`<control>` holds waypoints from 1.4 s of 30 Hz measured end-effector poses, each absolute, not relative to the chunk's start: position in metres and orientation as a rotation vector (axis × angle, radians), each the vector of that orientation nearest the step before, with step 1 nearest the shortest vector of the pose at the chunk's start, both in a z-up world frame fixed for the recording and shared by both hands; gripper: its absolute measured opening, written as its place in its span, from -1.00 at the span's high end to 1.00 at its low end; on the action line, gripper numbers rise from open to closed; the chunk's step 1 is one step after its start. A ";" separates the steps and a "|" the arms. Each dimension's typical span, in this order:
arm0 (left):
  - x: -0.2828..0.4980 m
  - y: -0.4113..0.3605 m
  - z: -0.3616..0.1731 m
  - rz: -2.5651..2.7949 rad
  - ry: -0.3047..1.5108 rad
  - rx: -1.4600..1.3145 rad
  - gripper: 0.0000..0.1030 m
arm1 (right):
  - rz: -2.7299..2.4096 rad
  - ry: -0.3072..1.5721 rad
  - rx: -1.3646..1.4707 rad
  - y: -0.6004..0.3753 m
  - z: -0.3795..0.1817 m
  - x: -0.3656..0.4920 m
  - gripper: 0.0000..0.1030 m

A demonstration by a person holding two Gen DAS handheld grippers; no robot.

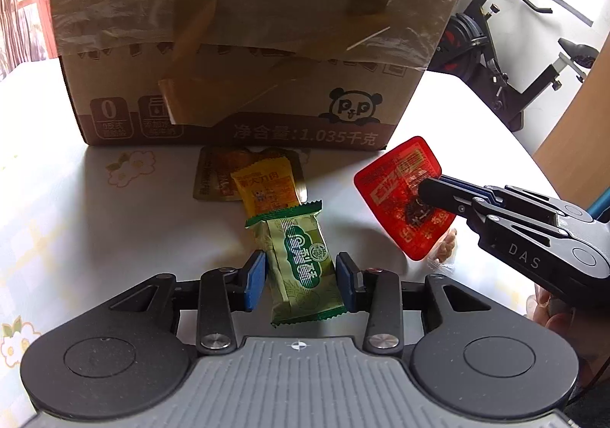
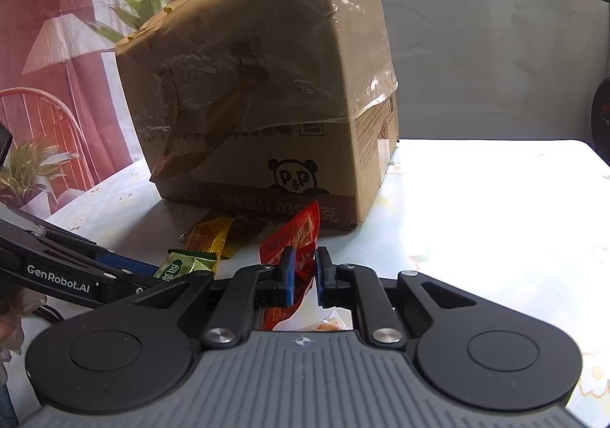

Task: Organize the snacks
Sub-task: 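Grasp the green packet with the left tool while the right tool grasps the red packet, then lift both held packets and carry them over the lined box, then open both tools to drop the green and red packets into the box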

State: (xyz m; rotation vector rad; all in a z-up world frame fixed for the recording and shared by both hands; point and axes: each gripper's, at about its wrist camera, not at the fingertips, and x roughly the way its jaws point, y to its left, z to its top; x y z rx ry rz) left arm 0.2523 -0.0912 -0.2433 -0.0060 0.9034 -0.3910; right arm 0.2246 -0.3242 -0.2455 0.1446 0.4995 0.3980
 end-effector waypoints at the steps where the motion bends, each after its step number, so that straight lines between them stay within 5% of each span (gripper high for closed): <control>1: 0.252 -0.088 -0.242 -0.390 0.903 -0.012 0.19 | 0.396 0.497 0.150 -0.325 -0.245 0.224 0.78; 19: 0.236 -0.028 -0.175 -0.362 0.691 -0.034 0.19 | 0.325 0.500 0.209 -0.328 -0.235 0.220 0.79; 34: 0.257 -0.006 -0.067 -0.444 0.406 0.069 0.19 | 0.345 0.129 0.231 -0.326 -0.092 0.218 0.79; 42: 0.330 -0.012 -0.029 -0.417 0.389 0.101 0.18 | 0.252 0.195 0.146 -0.291 -0.051 0.309 0.79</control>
